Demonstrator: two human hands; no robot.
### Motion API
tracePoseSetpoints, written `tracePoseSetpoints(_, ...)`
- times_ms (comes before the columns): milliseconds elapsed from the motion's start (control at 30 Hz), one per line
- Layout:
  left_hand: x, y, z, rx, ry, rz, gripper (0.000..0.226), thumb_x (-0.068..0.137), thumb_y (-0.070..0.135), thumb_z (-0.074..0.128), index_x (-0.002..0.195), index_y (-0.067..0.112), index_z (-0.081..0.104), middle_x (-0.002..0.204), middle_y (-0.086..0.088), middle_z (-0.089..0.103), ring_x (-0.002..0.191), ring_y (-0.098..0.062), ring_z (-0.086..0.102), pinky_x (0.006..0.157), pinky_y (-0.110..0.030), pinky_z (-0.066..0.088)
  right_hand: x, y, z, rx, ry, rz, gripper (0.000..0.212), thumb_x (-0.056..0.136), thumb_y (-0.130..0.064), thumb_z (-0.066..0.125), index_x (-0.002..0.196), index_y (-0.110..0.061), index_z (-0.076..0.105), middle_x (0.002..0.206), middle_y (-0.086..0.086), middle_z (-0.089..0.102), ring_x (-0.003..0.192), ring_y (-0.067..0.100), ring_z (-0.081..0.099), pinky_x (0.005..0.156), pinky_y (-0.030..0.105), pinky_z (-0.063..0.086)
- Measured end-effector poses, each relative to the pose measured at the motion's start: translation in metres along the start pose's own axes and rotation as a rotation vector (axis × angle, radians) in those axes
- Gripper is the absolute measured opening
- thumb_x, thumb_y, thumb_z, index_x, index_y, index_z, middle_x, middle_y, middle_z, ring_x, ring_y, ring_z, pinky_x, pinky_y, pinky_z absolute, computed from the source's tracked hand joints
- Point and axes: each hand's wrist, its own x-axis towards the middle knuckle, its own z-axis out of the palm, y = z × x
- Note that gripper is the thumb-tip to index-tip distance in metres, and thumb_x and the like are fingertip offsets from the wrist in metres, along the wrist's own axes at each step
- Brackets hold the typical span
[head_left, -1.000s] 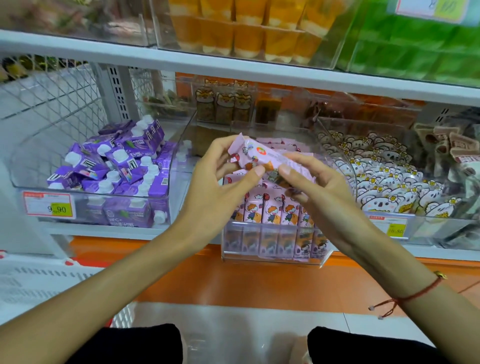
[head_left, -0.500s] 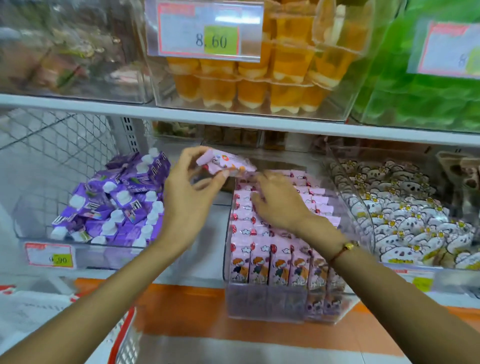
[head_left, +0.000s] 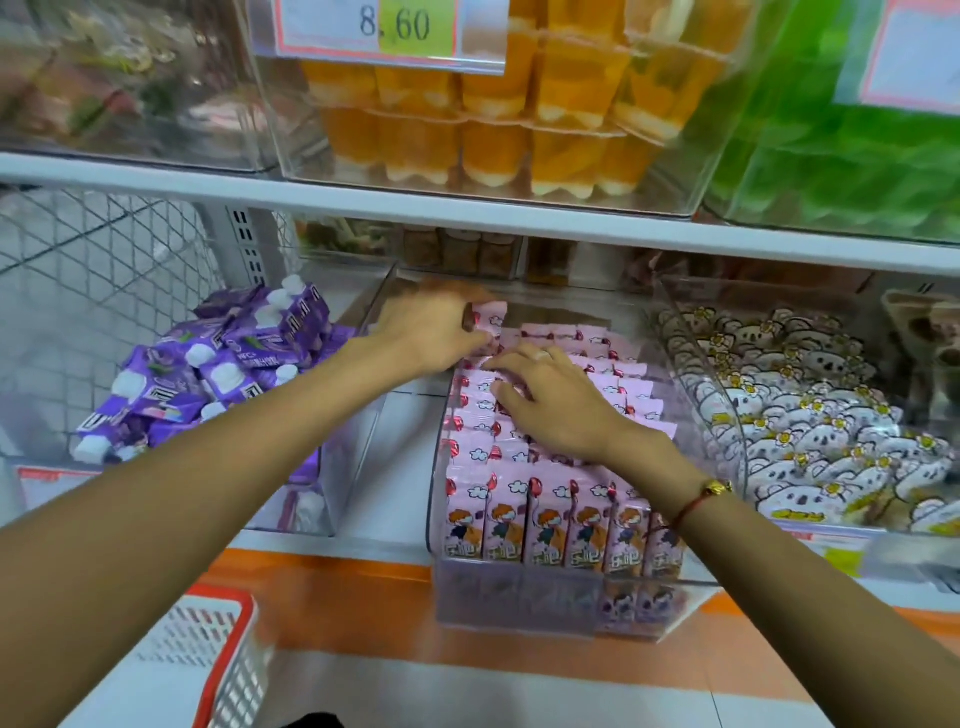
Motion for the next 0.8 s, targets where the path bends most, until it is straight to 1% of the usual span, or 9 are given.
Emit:
tracePoseSetpoints(100,0.001,0.005,0.000,-0.033,-0.067,-0.049,0.044,0.088,0.033,0.062,0.131,0.029,0.053,0.130,-0.006,0.058,0.116,-0.029,0.055,0.093,-0.034,0.047,0.008,0.003,-0.006,0.171,0.162,0.046,0.025,0.096,-0.019,0.049,0.119,-0.014,0.059,0.115,0.007,0.062,0.104,0.025,0.056,0.080,0.030,0.042)
tracePoseSetpoints(167,-0.012,0.006,-0.002,-0.126,0.041,-0.056,0.045,0.086,0.027,0.063,0.130,0.028,0.053,0.129,-0.007,0.060,0.116,-0.031,0.056,0.091,-0.038,0.048,0.018,0.005,-0.009,0.145,0.279,0.101,0.022,0.094,-0.019,0.052,0.116,-0.017,0.054,0.104,0.006,0.063,0.092,0.025,0.060,0.071,0.030,0.044)
tracePoseSetpoints(233,-0.038,0.008,-0.002,-0.290,0.205,-0.102,0.044,0.085,0.025,0.064,0.128,0.026,0.054,0.125,-0.004,0.062,0.112,-0.026,0.059,0.088,-0.036,0.049,0.029,0.005,-0.010,0.109,0.231,0.095,0.029,0.094,-0.019,0.052,0.123,-0.018,0.049,0.108,0.008,0.063,0.091,0.026,0.061,0.075,0.037,0.051)
tracePoseSetpoints(300,-0.071,0.009,0.004,-0.454,0.282,-0.150,0.044,0.087,0.028,0.065,0.129,0.026,0.052,0.127,0.004,0.060,0.109,-0.014,0.060,0.089,-0.033,0.049,0.040,0.003,-0.008,0.052,0.079,0.062,0.033,0.095,-0.019,0.049,0.128,-0.016,0.052,0.114,0.008,0.061,0.093,0.024,0.058,0.080,0.038,0.051)
tracePoseSetpoints(400,-0.112,0.008,0.016,-0.596,0.235,-0.162,0.039,0.088,0.032,0.063,0.126,0.032,0.051,0.122,0.012,0.060,0.108,-0.009,0.059,0.091,-0.040,0.051,0.051,0.000,-0.002,-0.163,-0.079,0.064,0.031,0.097,-0.020,0.043,0.120,-0.012,0.062,0.115,0.010,0.056,0.100,0.026,0.054,0.088,0.038,0.048)
tracePoseSetpoints(500,-0.134,0.009,0.024,-0.704,0.218,-0.174,0.021,0.089,0.036,0.061,0.106,0.047,0.053,0.106,0.030,0.060,0.097,0.001,0.061,0.086,-0.039,0.052,0.054,-0.002,-0.001,-0.171,-0.133,0.094,0.032,0.097,-0.021,0.041,0.114,-0.007,0.063,0.127,0.014,0.053,0.112,0.031,0.052,0.094,0.040,0.045)
tracePoseSetpoints(633,-0.147,0.011,0.032,-0.782,0.226,-0.202,0.017,0.086,0.050,0.057,0.101,0.056,0.052,0.103,0.025,0.064,0.088,0.003,0.063,0.083,-0.040,0.054,0.052,-0.002,-0.005,-0.146,-0.043,0.141,0.029,0.093,-0.029,0.053,0.114,-0.012,0.066,0.117,0.008,0.060,0.102,0.027,0.058,0.082,0.033,0.047)
tracePoseSetpoints(733,-0.150,0.010,0.034,-0.803,0.228,-0.191,0.024,0.090,0.041,0.058,0.113,0.049,0.054,0.109,0.024,0.063,0.094,0.003,0.062,0.084,-0.041,0.054,0.054,-0.006,-0.002,-0.130,0.040,0.212,0.020,0.090,-0.029,0.060,0.102,-0.015,0.066,0.100,0.004,0.064,0.092,0.024,0.060,0.067,0.026,0.041)
tracePoseSetpoints(800,-0.151,0.010,0.032,-0.803,0.224,-0.190,0.027,0.091,0.040,0.059,0.118,0.043,0.055,0.112,0.026,0.062,0.098,0.003,0.062,0.085,-0.042,0.054,0.055,-0.009,0.000,-0.067,0.085,0.224,0.014,0.092,-0.025,0.058,0.099,-0.015,0.064,0.098,0.005,0.064,0.094,0.023,0.060,0.067,0.026,0.043)
